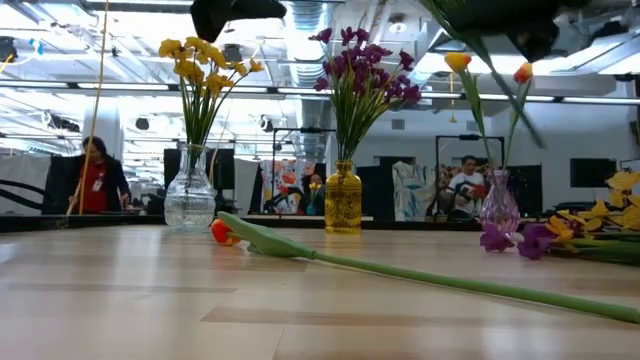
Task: Sort flowers into vase by color
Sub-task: Put the left yellow flowers into the transparent vase
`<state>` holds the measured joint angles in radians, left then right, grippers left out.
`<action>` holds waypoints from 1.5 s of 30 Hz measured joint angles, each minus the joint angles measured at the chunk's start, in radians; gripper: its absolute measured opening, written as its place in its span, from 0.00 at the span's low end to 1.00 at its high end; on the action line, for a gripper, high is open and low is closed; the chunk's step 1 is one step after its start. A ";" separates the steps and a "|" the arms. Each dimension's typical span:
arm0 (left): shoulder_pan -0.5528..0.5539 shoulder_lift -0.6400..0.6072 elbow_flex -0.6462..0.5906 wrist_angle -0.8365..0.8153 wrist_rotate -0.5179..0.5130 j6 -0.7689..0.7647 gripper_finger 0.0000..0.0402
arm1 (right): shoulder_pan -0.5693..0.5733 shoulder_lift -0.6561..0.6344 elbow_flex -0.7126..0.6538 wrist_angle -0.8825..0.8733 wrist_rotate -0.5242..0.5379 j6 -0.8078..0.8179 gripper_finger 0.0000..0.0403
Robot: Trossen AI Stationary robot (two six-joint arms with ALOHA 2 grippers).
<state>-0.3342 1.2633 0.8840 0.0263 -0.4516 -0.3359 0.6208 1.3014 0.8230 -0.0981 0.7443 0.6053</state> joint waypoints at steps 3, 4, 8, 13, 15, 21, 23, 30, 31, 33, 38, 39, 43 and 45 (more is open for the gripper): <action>0.001 0.005 0.000 0.057 0.008 0.028 0.59 | -0.015 0.000 0.001 0.070 0.003 -0.124 0.14; 0.005 0.011 0.001 0.075 0.009 0.039 0.59 | -0.019 0.000 0.001 0.092 0.002 -0.160 0.14; 0.010 0.031 -0.001 0.143 0.029 0.086 0.59 | -0.041 0.000 0.001 0.193 0.000 -0.288 0.14; 0.020 0.074 0.000 0.265 0.047 0.186 0.59 | -0.069 0.000 0.001 0.261 -0.007 -0.395 0.14; 0.022 0.101 0.000 0.325 0.048 0.238 0.59 | -0.077 0.000 0.001 0.274 -0.011 -0.412 0.14; 0.034 0.190 0.000 0.509 0.054 0.378 0.59 | -0.096 0.000 0.001 0.282 -0.038 -0.416 0.14; 0.038 0.220 0.000 0.572 0.054 0.400 0.59 | -0.101 0.000 0.001 0.285 -0.043 -0.416 0.14; 0.051 0.318 0.028 0.699 0.054 0.407 0.59 | -0.101 0.000 0.001 0.286 -0.043 -0.415 0.14; 0.053 0.332 0.041 0.700 0.058 0.407 0.59 | -0.101 0.000 0.001 0.287 -0.043 -0.415 0.14; 0.058 0.358 0.066 0.700 0.094 0.407 0.59 | -0.101 0.000 0.001 0.287 -0.043 -0.415 0.14; 0.064 0.417 0.136 0.699 0.133 0.407 0.59 | -0.101 0.000 0.001 0.286 -0.042 -0.415 0.14; 0.065 0.427 0.149 0.699 0.132 0.407 0.59 | -0.101 0.000 0.001 0.287 -0.042 -0.415 0.14; 0.070 0.459 0.194 0.699 0.129 0.408 0.59 | -0.101 0.000 0.001 0.286 -0.042 -0.415 0.14; 0.072 0.460 0.202 0.695 0.128 0.408 0.59 | -0.101 0.000 0.001 0.286 -0.042 -0.415 0.14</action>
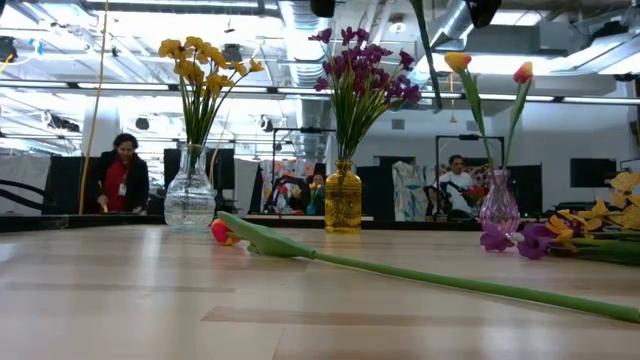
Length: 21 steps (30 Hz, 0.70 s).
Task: Sort flowers into vase by color
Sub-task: Put the left yellow flowers into the transparent vase
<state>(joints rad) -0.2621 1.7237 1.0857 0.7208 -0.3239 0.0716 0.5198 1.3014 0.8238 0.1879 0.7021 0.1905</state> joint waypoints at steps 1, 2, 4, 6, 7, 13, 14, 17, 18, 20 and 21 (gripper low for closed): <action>0.003 0.000 0.004 0.003 -0.002 0.000 0.59 | 0.000 0.000 0.000 0.000 0.000 0.002 0.14; 0.005 -0.001 0.006 0.007 -0.003 0.000 0.59 | 0.000 0.000 0.000 0.000 0.000 0.002 0.14; 0.010 -0.002 0.006 0.010 -0.003 -0.003 0.58 | 0.000 0.000 0.000 0.001 0.000 0.002 0.14; 0.017 -0.002 0.006 0.015 -0.003 -0.014 0.56 | -0.001 0.000 0.000 0.000 0.000 0.002 0.14; 0.020 -0.002 0.006 0.014 -0.003 -0.019 0.55 | -0.001 0.000 0.000 0.000 0.000 0.002 0.14; 0.039 -0.002 0.006 0.003 0.022 -0.049 0.51 | -0.006 0.000 0.000 0.001 0.000 0.002 0.14; 0.040 -0.002 0.006 0.005 0.025 -0.049 0.50 | -0.006 0.000 0.000 0.001 0.000 0.002 0.14; 0.040 -0.002 0.006 0.003 0.029 -0.049 0.45 | -0.006 0.000 0.000 0.001 0.000 0.002 0.14; 0.040 -0.002 0.006 0.003 0.029 -0.049 0.42 | -0.006 0.000 0.000 0.001 0.000 0.002 0.14; 0.040 -0.002 0.006 0.003 0.032 -0.049 0.36 | -0.006 0.000 0.000 0.001 0.001 0.002 0.14; 0.040 -0.002 0.006 0.003 0.032 -0.049 0.32 | -0.006 0.000 0.000 0.000 0.001 0.002 0.14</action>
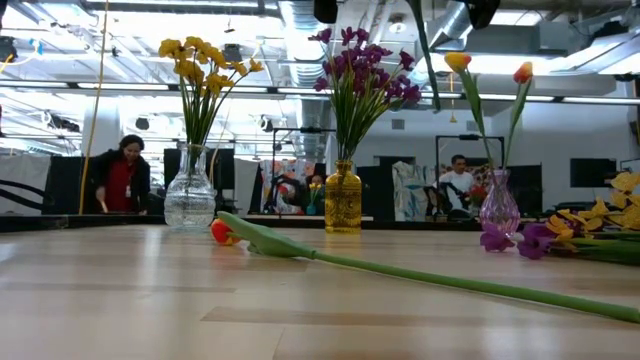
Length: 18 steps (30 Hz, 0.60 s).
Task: Sort flowers into vase by color
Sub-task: Put the left yellow flowers into the transparent vase
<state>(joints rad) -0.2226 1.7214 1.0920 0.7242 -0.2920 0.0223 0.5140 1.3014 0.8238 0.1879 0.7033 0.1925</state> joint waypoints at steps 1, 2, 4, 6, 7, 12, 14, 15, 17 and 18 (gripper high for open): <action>0.000 0.000 0.000 0.000 0.000 0.000 0.29 | 0.000 0.000 0.000 0.000 0.001 0.000 0.14; 0.000 0.000 0.000 0.000 0.000 0.000 0.25 | -0.001 0.000 0.000 0.000 0.002 0.000 0.14; 0.000 0.000 0.000 0.000 0.000 0.000 0.18 | -0.004 0.000 0.000 0.000 0.004 0.000 0.15; 0.000 0.000 0.000 0.000 0.000 0.000 0.11 | -0.008 0.000 0.000 0.000 0.003 0.006 0.16; 0.000 0.000 0.000 0.000 0.000 0.000 0.08 | -0.011 0.000 0.000 0.000 0.003 0.015 0.17; 0.000 -0.001 0.000 -0.009 -0.008 0.053 0.02 | -0.030 0.000 0.000 -0.003 -0.011 0.016 0.22; -0.001 -0.001 0.000 -0.010 -0.023 0.069 0.03 | -0.041 0.000 0.000 -0.003 -0.038 0.016 0.26; -0.001 -0.001 -0.001 -0.010 -0.028 0.071 0.03 | -0.045 0.000 0.000 -0.001 -0.049 0.016 0.28; 0.000 -0.007 -0.001 -0.020 -0.032 0.072 0.03 | -0.054 0.000 0.000 -0.001 -0.063 0.017 0.33; 0.000 -0.012 -0.002 -0.030 -0.035 0.076 0.03 | -0.058 0.000 0.000 -0.001 -0.072 0.017 0.36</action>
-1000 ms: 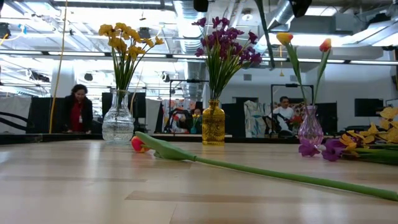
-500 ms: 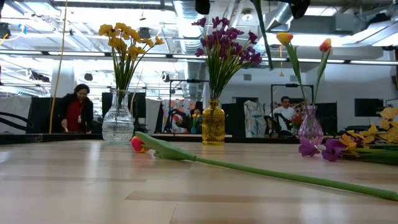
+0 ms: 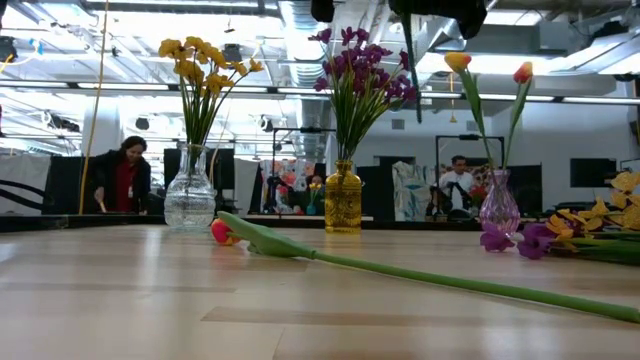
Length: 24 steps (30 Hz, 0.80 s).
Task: Sort flowers into vase by color
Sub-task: Put the left yellow flowers into the transparent vase
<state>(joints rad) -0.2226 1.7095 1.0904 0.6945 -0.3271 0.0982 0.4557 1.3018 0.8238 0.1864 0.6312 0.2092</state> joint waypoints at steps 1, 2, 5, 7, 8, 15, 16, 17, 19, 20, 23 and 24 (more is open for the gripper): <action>0.000 -0.008 0.000 -0.010 -0.010 0.012 0.02 | -0.003 0.000 0.000 0.000 -0.002 0.000 0.39; -0.001 -0.019 0.000 -0.024 -0.029 0.024 0.02 | -0.007 0.000 0.000 -0.002 -0.002 0.000 0.42; -0.007 -0.064 0.000 -0.074 -0.091 0.051 0.01 | -0.008 -0.007 0.000 -0.010 -0.001 0.000 0.51; -0.007 -0.108 0.000 -0.128 -0.114 0.058 0.01 | -0.007 -0.019 0.000 -0.025 -0.006 -0.012 0.55; -0.007 -0.129 0.000 -0.154 -0.120 0.058 0.01 | -0.004 -0.028 0.000 -0.042 -0.008 -0.028 0.56; -0.023 -0.310 0.000 -0.423 -0.254 0.036 0.00 | 0.008 -0.092 0.000 -0.099 -0.007 -0.050 0.58; -0.027 -0.335 0.000 -0.461 -0.281 0.036 0.00 | 0.008 -0.100 0.000 -0.110 -0.007 -0.050 0.58; -0.033 -0.360 0.000 -0.497 -0.308 0.035 0.00 | 0.008 -0.105 0.000 -0.110 -0.006 -0.050 0.58; -0.053 -0.407 0.000 -0.569 -0.367 0.032 0.00 | 0.008 -0.114 0.000 -0.120 -0.006 -0.050 0.58; -0.063 -0.429 0.000 -0.597 -0.396 0.025 0.00 | 0.008 -0.115 0.000 -0.128 -0.005 -0.051 0.58; -0.112 -0.492 0.000 -0.705 -0.520 -0.013 0.00 | 0.008 -0.115 0.000 -0.142 -0.005 -0.050 0.58; -0.131 -0.504 0.000 -0.739 -0.576 -0.031 0.00 | 0.008 -0.115 0.000 -0.144 -0.005 -0.051 0.58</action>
<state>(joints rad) -0.3535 1.2052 1.0908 -0.0442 -0.9035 0.0670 0.4641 1.1866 0.8235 0.0423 0.6262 0.1585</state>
